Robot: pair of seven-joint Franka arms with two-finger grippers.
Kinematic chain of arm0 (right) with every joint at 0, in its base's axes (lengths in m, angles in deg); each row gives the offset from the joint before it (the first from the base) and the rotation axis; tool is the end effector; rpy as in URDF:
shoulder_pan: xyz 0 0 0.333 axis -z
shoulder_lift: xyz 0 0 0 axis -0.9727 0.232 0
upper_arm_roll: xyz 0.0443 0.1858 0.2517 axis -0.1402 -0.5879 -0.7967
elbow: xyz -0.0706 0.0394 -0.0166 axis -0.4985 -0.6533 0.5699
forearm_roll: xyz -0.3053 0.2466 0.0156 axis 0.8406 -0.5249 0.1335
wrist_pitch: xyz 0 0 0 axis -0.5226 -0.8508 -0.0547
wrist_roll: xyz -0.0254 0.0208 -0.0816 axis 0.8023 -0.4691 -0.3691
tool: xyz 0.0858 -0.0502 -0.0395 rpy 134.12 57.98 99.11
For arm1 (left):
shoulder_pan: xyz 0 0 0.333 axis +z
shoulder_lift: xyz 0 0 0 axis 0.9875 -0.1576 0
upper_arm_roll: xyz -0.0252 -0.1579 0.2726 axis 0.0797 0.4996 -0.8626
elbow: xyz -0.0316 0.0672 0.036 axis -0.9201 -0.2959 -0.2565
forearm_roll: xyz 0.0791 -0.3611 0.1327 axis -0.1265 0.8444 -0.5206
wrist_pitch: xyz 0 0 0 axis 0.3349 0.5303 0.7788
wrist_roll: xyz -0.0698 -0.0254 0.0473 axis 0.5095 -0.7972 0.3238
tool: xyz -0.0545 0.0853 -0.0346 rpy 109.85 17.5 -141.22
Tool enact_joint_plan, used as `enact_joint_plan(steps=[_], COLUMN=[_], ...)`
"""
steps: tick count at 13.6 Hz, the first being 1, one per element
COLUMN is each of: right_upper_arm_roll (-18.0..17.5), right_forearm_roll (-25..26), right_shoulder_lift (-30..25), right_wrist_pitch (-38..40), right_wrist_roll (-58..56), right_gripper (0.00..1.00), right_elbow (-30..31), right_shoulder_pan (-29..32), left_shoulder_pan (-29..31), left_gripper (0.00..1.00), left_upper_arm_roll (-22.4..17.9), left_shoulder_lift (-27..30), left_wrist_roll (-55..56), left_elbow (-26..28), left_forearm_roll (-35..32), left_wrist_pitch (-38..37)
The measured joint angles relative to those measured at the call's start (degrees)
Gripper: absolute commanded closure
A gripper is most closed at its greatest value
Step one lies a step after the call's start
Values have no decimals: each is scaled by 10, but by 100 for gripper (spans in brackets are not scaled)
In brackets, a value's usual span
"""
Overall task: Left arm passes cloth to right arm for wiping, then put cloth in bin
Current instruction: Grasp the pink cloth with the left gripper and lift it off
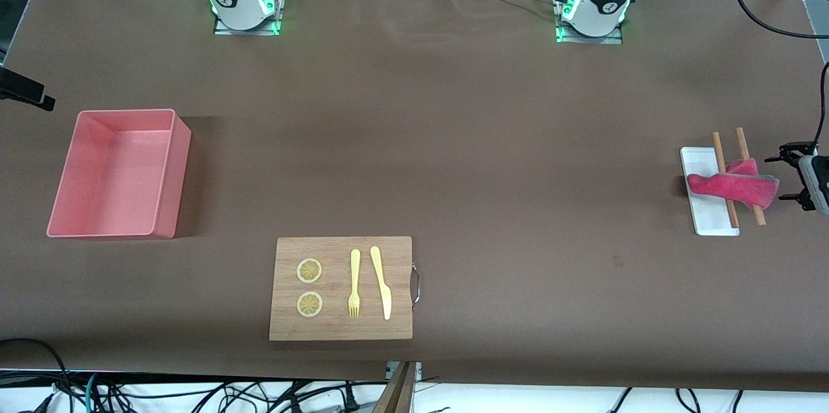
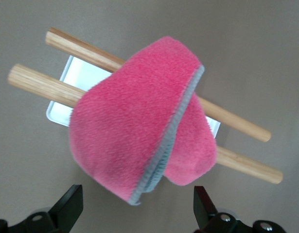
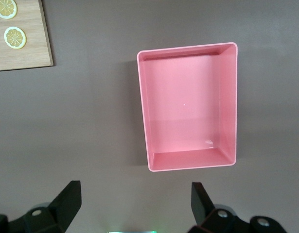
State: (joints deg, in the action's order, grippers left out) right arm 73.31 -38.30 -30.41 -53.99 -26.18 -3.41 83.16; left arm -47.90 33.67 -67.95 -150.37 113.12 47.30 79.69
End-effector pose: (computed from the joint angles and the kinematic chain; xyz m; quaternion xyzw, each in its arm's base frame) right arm 0.5716 -0.0922 0.6151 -0.9984 0.0346 0.0449 0.0033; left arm 0.5931 0.3490 0.2861 0.8244 -0.5500 -0.0510 0.1235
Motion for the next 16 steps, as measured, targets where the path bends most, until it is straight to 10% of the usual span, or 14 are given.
enact_joint_plan(steps=[11, 16], right_upper_arm_roll=[0, 0], right_forearm_roll=[0, 0], right_shoulder_lift=[1, 1], right_wrist_pitch=[0, 0], right_wrist_roll=[0, 0], right_gripper=[0, 0], right_elbow=[0, 0], right_shoulder_pan=[0, 0], left_shoulder_pan=[0, 1], left_gripper=[99, 100], left_upper_arm_roll=[0, 0], left_shoulder_lift=[-10, -10], left_wrist_roll=[-9, -22], left_elbow=[-11, -14], left_forearm_roll=[0, 0], left_wrist_pitch=[0, -1])
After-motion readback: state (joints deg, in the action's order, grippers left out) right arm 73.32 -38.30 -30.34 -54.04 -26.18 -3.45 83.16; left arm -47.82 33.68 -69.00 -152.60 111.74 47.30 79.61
